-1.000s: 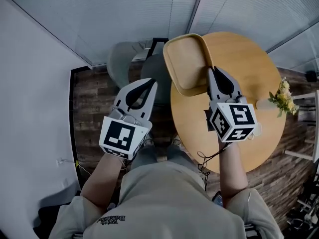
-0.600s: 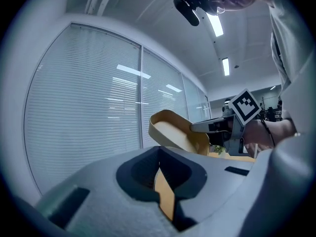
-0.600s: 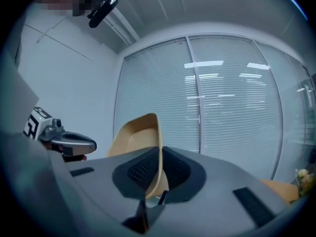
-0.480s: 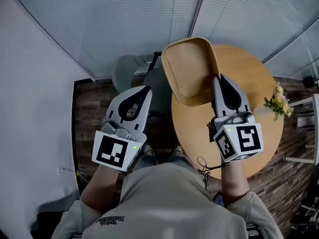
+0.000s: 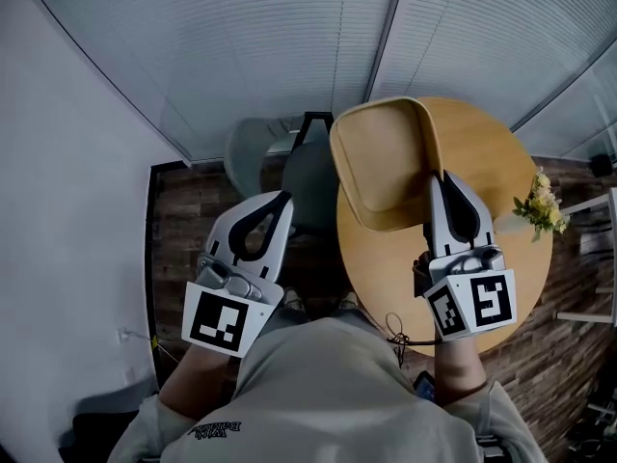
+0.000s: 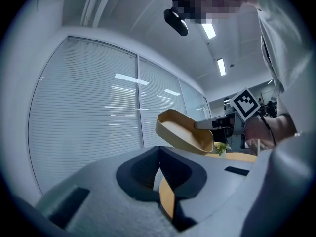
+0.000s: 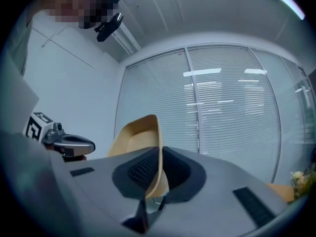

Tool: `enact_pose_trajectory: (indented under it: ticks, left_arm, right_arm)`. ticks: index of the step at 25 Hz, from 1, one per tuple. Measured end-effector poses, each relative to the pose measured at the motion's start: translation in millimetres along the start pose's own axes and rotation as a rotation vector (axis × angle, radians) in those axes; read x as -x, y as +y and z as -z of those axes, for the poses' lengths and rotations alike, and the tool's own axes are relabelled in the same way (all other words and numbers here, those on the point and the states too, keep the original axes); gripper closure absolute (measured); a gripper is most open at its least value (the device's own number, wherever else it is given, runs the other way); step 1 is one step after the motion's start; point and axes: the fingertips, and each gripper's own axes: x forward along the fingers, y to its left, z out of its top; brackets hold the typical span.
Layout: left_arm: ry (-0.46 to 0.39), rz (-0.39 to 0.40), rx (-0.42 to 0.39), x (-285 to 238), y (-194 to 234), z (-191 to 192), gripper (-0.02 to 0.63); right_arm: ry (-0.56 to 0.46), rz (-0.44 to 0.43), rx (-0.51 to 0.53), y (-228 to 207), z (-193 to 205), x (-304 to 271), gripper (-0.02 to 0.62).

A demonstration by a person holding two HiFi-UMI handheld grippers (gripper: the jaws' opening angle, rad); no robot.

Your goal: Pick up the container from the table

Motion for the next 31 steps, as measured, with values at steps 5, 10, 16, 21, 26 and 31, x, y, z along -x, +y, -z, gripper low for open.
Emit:
enact_pose_trajectory:
  ticks: [5, 10, 16, 21, 26, 31]
  left_arm:
    - [0.012, 0.002, 0.004, 1, -2, 4, 0.586]
    - [0.038, 0.010, 0.021, -2, -4, 12, 0.586]
    - [0.049, 0.017, 0.060, -6, -5, 17, 0.586]
    - [0.055, 0.021, 0.054, -6, -7, 19, 0.586]
    - [0.057, 0.023, 0.053, -6, -7, 19, 0.586]
    - [0.053, 0.026, 0.052, -5, -6, 17, 0.586]
  right_arm:
    - [0.017, 0.004, 0.047, -2, 4, 4, 0.557]
    - [0.034, 0.001, 0.038, -2, 11, 1, 0.557]
    - [0.052, -0.004, 0.036, -3, 17, 0, 0.557]
    - [0.056, -0.007, 0.033, -3, 18, 0, 0.557]
    - [0.053, -0.007, 0.035, -2, 17, 1, 0.557]
    - [0.055, -0.006, 0.037, 0, 17, 0, 0.557]
